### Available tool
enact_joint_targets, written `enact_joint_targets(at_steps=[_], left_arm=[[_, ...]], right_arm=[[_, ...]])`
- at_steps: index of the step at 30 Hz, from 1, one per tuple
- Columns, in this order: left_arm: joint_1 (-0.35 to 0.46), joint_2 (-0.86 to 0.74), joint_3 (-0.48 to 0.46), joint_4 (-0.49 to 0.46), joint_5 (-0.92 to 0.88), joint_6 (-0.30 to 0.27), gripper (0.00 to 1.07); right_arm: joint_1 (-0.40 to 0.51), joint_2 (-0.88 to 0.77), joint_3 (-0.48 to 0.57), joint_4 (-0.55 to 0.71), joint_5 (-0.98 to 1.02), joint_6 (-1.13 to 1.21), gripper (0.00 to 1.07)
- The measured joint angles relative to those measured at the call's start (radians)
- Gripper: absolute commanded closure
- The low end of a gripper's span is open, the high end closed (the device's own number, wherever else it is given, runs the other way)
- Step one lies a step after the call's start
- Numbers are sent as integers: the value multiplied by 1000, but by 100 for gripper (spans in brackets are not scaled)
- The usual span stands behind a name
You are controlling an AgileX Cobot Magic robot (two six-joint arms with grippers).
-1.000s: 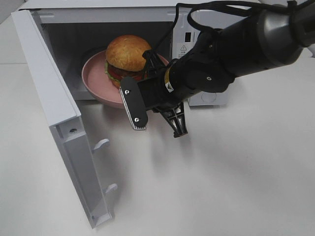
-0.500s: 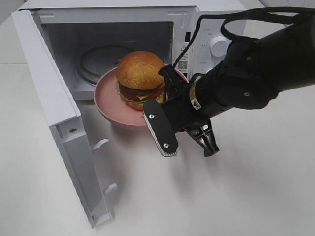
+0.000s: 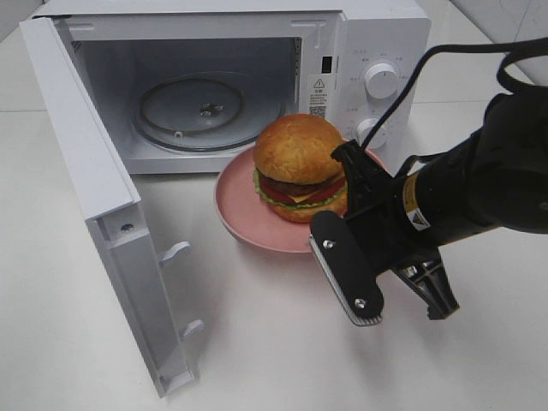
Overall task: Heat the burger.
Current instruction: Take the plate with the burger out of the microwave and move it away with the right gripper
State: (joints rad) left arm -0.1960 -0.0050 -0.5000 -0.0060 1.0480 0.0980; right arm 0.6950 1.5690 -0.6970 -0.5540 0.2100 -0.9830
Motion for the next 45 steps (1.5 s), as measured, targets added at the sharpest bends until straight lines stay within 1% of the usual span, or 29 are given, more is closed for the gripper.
enact_joint_targets(at_steps=[1,2,4,7,9,10,16,26,32,35,36,37,38,39,40,41,43,44,45], left_arm=[[0,0,0,0,0,0,106],[0,0,0,0,0,0,106],[0,0,0,0,0,0,106],[0,0,0,0,0,0,106],[0,0,0,0,0,0,106],[0,0,0,0,0,0,106],[0,0,0,0,0,0,106],[0,0,0,0,0,0,106],[0,0,0,0,0,0,106],[0,0,0,0,0,0,106],[0,0,0,0,0,0,106],[0,0,0,0,0,0,106],[0,0,0,0,0,0,106],[0,0,0,0,0,0,106],[0,0,0,0,0,0,106],[0,0,0,0,0,0,106],[0,0,0,0,0,0,106],[0,0,0,0,0,0,106],[0,0,0,0,0,0,106]], right_arm=[[-1,-21,26,2,20,13,107],[-1,-21,26,2,20,13,107],[-3,-53,68,4,42,51,107],[-3,-74,91,5,50,76,107],[-3,-95,128,8,49,107,107],[-3,-95,128,8,49,107,107],[-3,-102,207,8,49,198,107],[-3,-104,275,2,42,324,107],[-4,-103,282,1,48,409,107],[-27,-103,282,0,43,467,107],[-58,-103,282,0,40,508,107],[-58,-103,282,0,40,508,107],[-78,-103,282,0,40,533,107],[-119,-103,282,0,42,569,107],[-119,-103,282,0,42,569,107],[-152,-103,282,0,42,587,107],[-168,-103,282,0,41,597,107],[-199,-103,282,0,30,605,107],[-199,-103,282,0,30,605,107]])
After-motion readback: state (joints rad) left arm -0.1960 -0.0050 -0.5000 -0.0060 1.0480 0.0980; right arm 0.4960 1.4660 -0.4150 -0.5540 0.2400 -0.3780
